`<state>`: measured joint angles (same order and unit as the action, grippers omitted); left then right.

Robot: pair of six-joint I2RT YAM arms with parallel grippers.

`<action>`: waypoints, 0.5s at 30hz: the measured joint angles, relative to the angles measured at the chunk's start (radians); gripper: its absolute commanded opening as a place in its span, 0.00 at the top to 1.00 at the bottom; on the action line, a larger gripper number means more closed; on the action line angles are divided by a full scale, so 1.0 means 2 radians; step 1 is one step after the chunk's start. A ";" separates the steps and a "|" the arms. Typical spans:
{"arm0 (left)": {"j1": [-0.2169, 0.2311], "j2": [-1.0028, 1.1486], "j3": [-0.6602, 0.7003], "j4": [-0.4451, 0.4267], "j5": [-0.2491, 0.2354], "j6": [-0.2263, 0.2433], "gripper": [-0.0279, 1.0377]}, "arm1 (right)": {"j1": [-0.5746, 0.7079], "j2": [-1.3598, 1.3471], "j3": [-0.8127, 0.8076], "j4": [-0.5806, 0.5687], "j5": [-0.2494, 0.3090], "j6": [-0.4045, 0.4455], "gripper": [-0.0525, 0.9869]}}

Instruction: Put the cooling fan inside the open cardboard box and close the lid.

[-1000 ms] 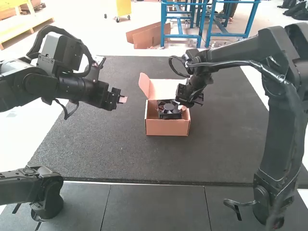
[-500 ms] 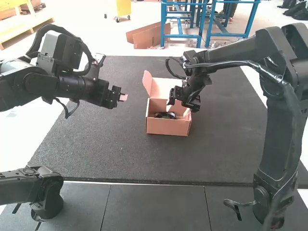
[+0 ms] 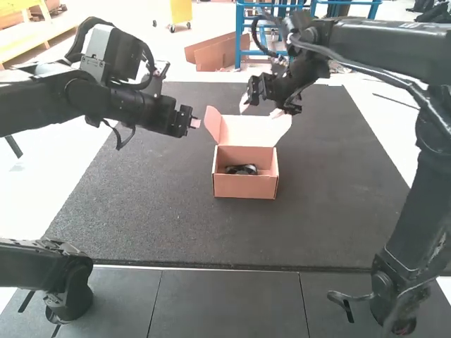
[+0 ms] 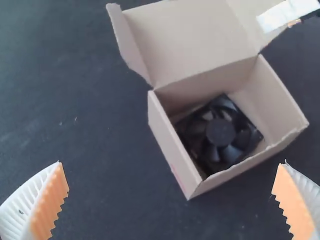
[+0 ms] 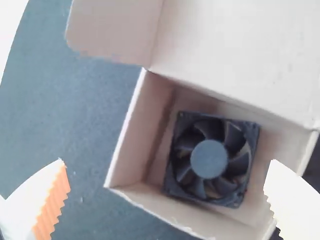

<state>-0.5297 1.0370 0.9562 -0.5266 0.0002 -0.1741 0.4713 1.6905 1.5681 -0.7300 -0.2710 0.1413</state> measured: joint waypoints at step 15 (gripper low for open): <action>0.089 0.134 0.045 0.035 -0.048 -0.054 0.07 | -0.061 -0.184 -0.239 0.195 0.108 -0.081 0.08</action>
<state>-0.3523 1.3056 1.0454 -0.4557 -0.0952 -0.2821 0.3500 1.3216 1.0901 -0.3401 -0.0544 -0.0212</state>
